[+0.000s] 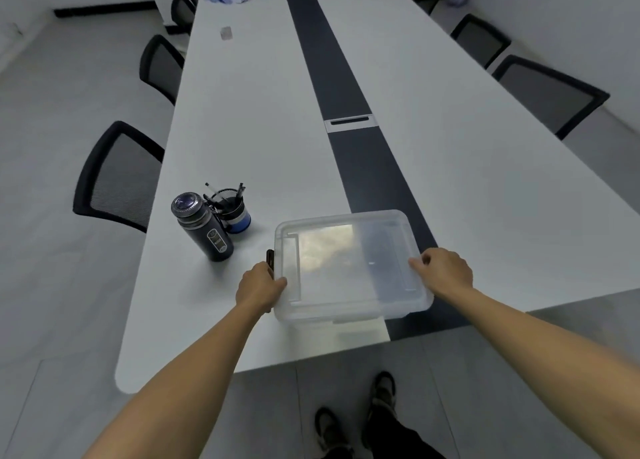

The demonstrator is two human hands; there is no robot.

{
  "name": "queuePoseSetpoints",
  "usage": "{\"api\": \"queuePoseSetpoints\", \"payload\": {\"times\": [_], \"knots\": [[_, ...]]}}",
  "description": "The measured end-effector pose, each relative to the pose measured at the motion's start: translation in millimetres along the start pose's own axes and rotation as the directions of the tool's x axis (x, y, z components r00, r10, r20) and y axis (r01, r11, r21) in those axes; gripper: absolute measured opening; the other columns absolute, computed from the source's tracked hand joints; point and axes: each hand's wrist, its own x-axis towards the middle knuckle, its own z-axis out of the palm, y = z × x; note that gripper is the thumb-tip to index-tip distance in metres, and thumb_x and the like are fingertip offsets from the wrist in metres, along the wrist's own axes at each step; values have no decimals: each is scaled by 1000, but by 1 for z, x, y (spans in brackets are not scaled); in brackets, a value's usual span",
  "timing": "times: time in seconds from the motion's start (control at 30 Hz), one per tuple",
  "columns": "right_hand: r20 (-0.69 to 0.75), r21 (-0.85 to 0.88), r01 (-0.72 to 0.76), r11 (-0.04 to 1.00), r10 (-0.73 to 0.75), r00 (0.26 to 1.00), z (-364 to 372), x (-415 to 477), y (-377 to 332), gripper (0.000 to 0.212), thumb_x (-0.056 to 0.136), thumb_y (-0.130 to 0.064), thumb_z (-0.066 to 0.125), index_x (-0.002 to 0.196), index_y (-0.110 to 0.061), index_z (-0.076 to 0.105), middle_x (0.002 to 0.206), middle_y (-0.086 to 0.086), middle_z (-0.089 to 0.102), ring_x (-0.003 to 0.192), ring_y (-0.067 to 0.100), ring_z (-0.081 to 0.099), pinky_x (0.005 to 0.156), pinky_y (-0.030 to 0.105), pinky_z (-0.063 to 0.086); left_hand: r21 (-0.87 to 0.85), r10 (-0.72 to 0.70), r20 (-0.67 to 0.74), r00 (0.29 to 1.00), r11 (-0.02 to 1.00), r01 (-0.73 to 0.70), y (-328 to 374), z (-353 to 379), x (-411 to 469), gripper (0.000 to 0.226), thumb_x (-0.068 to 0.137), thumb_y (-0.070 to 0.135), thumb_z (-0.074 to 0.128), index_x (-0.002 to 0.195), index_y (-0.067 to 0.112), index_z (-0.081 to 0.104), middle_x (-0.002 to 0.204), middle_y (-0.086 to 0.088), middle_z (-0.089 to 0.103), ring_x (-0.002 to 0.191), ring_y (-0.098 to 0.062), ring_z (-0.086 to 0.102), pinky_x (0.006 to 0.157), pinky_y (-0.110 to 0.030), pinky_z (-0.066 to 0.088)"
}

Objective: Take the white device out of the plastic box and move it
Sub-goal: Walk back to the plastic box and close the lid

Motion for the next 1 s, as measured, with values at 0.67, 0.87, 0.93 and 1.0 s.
{"api": "queuePoseSetpoints", "payload": {"times": [0.67,0.87,0.93,1.0], "knots": [[195,317,-195,928,137,971,15,28,-3,42,90,-34,64,123,-12,50,116,10,62,88,23,59,71,36,50,-393,-190,96,977,895,213,-1,12,33,31,80,23,71,100,11,52,101,-13,62,83,-31,63,68,-42,57],[280,440,-301,846,189,941,18,32,-11,52,93,-32,56,133,-6,37,115,12,57,95,29,59,80,43,52,-480,-239,193,952,823,304,6,21,36,39,89,26,55,119,7,38,106,-12,53,90,-30,55,64,-37,46],[274,450,-310,838,201,941,20,32,-12,58,93,-39,55,136,-6,34,119,13,56,96,29,59,83,45,53,-496,-237,197,951,813,305,6,22,36,37,90,27,54,117,8,38,105,-12,53,89,-29,56,63,-37,46],[249,403,-280,871,190,950,22,31,-13,61,95,-46,52,137,-6,32,119,13,56,93,28,57,77,42,51,-496,-219,192,957,820,287,3,22,38,34,90,27,54,114,8,39,106,-13,54,89,-29,56,64,-37,46]]}}
